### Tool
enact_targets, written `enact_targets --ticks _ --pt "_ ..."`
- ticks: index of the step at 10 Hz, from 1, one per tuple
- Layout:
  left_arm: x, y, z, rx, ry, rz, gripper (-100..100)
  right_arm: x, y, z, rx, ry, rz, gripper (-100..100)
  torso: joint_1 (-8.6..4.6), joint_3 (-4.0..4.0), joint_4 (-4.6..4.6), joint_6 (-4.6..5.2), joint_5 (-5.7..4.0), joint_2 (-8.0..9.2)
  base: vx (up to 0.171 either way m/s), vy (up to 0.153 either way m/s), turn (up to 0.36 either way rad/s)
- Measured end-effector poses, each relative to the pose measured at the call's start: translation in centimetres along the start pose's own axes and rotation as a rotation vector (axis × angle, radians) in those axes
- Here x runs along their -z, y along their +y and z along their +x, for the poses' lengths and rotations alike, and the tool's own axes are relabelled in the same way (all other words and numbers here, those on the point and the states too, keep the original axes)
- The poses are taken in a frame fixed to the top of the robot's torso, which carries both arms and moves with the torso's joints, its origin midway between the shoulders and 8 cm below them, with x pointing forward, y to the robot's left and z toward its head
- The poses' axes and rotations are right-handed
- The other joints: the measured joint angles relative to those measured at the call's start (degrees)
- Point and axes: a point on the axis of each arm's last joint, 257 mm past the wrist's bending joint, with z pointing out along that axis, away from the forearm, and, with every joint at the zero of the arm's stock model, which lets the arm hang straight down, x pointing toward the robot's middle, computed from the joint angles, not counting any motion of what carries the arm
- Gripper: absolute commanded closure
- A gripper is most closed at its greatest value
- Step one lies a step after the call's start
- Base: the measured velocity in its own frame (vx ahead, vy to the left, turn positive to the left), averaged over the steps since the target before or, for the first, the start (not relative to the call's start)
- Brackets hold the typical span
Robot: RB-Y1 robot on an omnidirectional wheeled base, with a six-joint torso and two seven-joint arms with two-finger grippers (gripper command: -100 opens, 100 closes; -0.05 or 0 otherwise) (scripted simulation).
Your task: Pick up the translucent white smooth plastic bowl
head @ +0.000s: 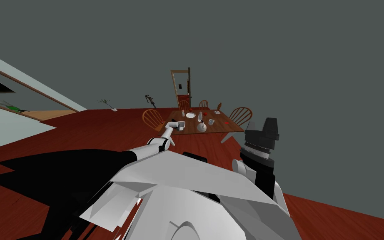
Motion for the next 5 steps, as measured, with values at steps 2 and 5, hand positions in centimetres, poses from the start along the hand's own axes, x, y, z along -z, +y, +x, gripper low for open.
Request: enact_targets --ticks 2,5 --pt "0.2 -2.1 1.2 -0.020 0.009 0.027 -100 0.0 0.0 0.0 0.000 0.000 0.000 0 -0.06 0.05 0.02 0.07 -0.01 0.06 -0.033 -0.003 -0.019" --pt "-0.4 -3.1 2.3 -0.037 0.013 0.012 -100 0.0 0.0 0.0 0.000 0.000 0.000 0 -0.01 0.01 0.00 0.01 0.00 0.01 -0.041 -0.004 0.105"
